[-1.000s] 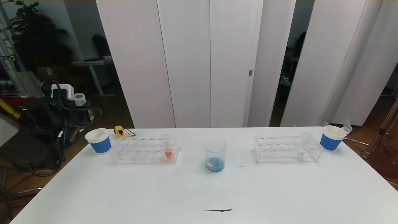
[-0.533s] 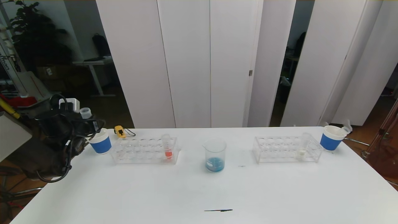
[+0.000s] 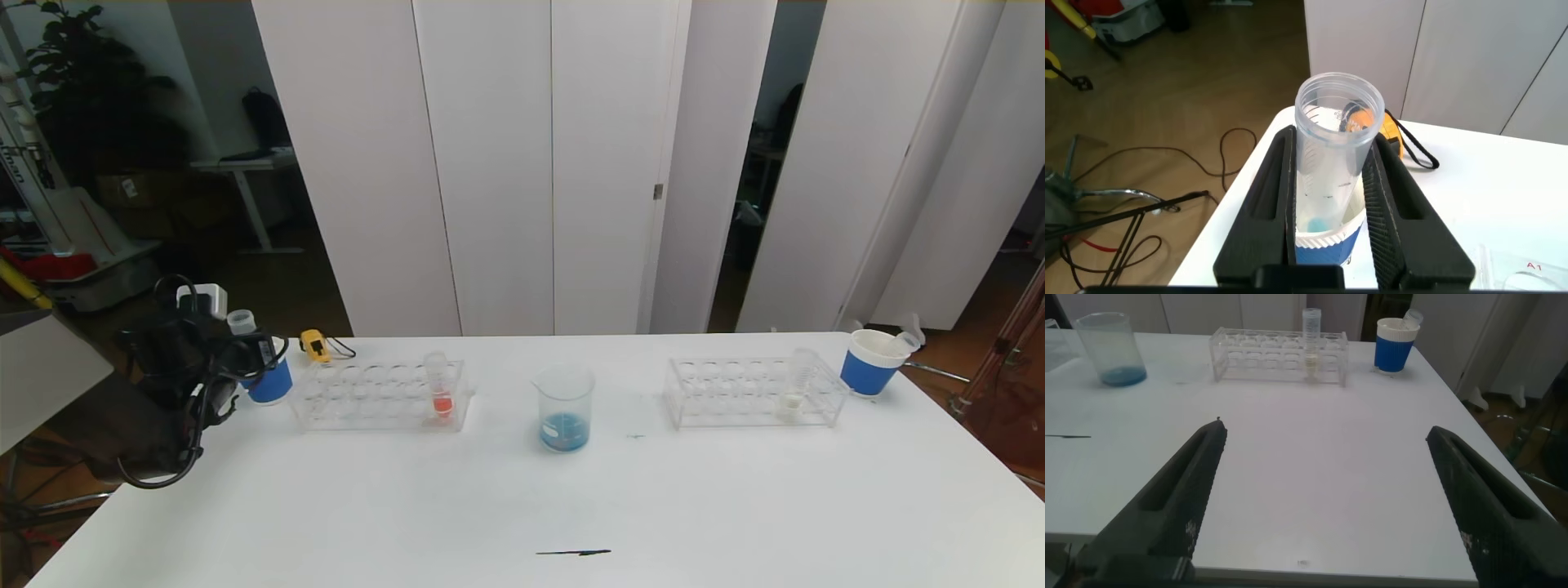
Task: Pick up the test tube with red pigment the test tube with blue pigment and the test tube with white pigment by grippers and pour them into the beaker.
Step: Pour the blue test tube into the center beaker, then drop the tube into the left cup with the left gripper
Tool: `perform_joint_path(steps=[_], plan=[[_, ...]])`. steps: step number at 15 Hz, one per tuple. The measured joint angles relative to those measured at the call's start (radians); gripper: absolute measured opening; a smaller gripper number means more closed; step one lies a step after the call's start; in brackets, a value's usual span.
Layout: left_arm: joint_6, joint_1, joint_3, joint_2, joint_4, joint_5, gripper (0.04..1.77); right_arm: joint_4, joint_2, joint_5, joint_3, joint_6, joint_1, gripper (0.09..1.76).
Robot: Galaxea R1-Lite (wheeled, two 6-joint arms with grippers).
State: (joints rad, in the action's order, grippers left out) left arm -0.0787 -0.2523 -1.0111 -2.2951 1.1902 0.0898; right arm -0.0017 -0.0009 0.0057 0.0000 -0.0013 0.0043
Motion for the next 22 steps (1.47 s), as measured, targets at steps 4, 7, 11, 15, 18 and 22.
perform_joint_path(steps=[4, 7, 11, 15, 18, 22], plan=[[-0.002, 0.001, -0.002, -0.008, -0.001, -0.001, 0.57, 0.0, 0.0, 0.0, 0.0, 0.0, 0.0, 1.75], [-0.004, 0.002, -0.004, -0.012, -0.001, -0.001, 0.57, 0.0, 0.0, 0.0, 0.0, 0.0, 0.0, 1.75], [-0.017, 0.004, -0.004, -0.014, -0.005, -0.001, 1.51, 0.0, 0.0, 0.0, 0.0, 0.0, 0.0, 1.75], [-0.021, 0.006, -0.006, -0.011, -0.007, -0.003, 1.75, 0.0, 0.0, 0.0, 0.0, 0.0, 0.0, 1.75], [-0.021, 0.005, -0.006, -0.009, -0.007, -0.003, 1.75, 0.0, 0.0, 0.0, 0.0, 0.0, 0.0, 1.75], [-0.024, 0.006, -0.008, -0.005, -0.008, -0.008, 1.75, 0.0, 0.0, 0.0, 0.0, 0.0, 0.0, 1.75]])
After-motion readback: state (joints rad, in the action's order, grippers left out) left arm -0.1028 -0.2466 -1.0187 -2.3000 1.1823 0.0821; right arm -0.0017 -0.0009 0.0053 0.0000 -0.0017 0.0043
